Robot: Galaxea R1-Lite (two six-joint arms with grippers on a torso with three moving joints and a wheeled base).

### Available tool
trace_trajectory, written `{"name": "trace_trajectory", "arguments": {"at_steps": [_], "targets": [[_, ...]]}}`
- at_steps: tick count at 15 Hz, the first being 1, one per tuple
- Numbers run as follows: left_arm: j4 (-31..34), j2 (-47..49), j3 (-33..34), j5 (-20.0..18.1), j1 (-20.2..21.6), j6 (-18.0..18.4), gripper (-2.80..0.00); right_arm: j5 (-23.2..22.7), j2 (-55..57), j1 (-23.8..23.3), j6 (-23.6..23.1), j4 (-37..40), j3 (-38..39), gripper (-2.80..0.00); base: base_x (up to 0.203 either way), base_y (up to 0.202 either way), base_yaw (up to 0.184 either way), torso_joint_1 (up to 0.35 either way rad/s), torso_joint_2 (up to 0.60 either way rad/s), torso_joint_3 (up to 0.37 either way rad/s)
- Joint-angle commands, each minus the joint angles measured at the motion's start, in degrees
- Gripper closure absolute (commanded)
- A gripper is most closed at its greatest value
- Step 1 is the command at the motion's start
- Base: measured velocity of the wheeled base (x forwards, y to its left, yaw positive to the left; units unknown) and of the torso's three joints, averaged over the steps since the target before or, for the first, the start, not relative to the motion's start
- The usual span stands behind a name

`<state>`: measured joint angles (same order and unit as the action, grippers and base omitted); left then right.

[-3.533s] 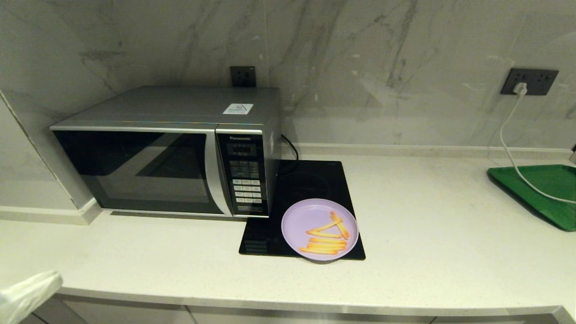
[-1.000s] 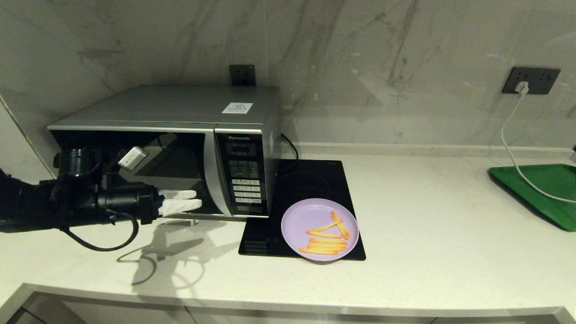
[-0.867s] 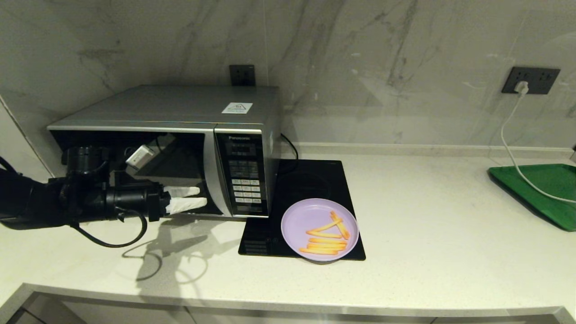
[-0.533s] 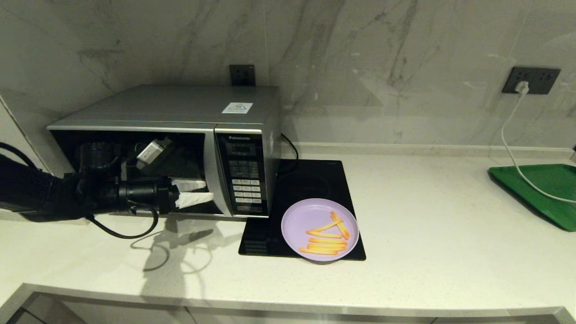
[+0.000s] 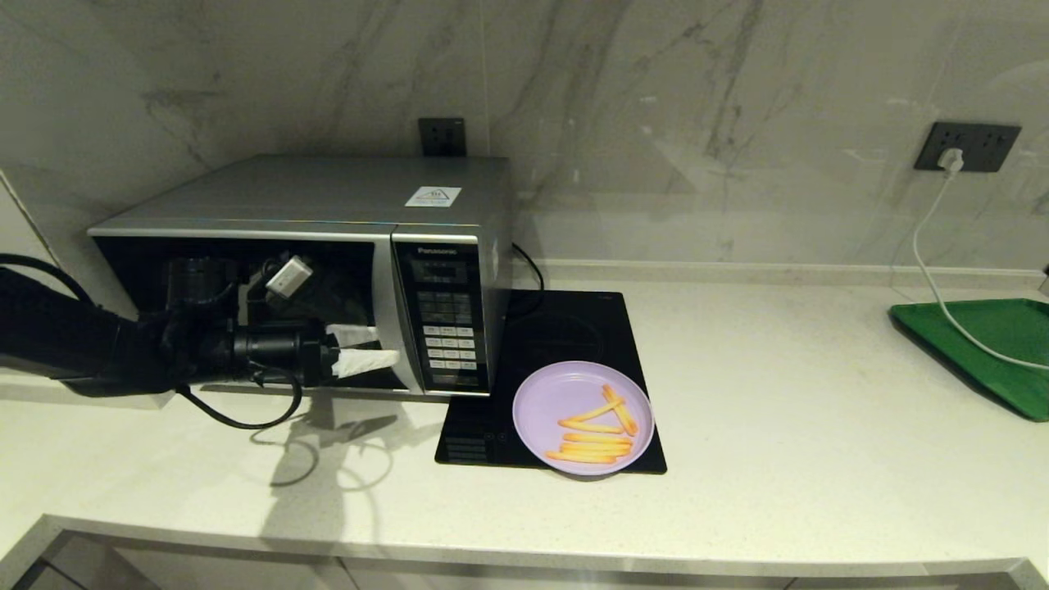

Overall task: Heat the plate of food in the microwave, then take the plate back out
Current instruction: Open the microwave oven

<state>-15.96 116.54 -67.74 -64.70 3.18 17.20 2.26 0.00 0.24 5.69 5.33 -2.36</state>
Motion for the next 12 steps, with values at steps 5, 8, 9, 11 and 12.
{"name": "trace_trajectory", "arguments": {"at_steps": [5,8,9,11,12], "targets": [[-0.2,-0.1,-0.3,-0.6,-1.6,0.1,-2.80,0.0,0.1,0.0,0.0,0.0,0.0,0.00,0.000,0.000,0.000,0.000,0.00,0.000],[-0.2,-0.2,-0.7,-0.5,-2.7,-0.3,-2.80,0.0,0.1,0.0,0.0,0.0,0.0,0.00,0.000,0.000,0.000,0.000,0.00,0.000],[-0.2,-0.1,-0.9,-0.5,-3.4,-0.6,-2.80,0.0,0.1,0.0,0.0,0.0,0.0,0.00,0.000,0.000,0.000,0.000,0.00,0.000],[-0.1,0.3,-1.7,-0.3,-3.6,-0.9,-2.80,0.0,0.1,0.0,0.0,0.0,0.0,0.00,0.000,0.000,0.000,0.000,0.00,0.000],[-0.1,0.5,-1.6,-0.3,-3.6,-1.1,-2.80,0.0,0.1,0.0,0.0,0.0,0.0,0.00,0.000,0.000,0.000,0.000,0.00,0.000]]}}
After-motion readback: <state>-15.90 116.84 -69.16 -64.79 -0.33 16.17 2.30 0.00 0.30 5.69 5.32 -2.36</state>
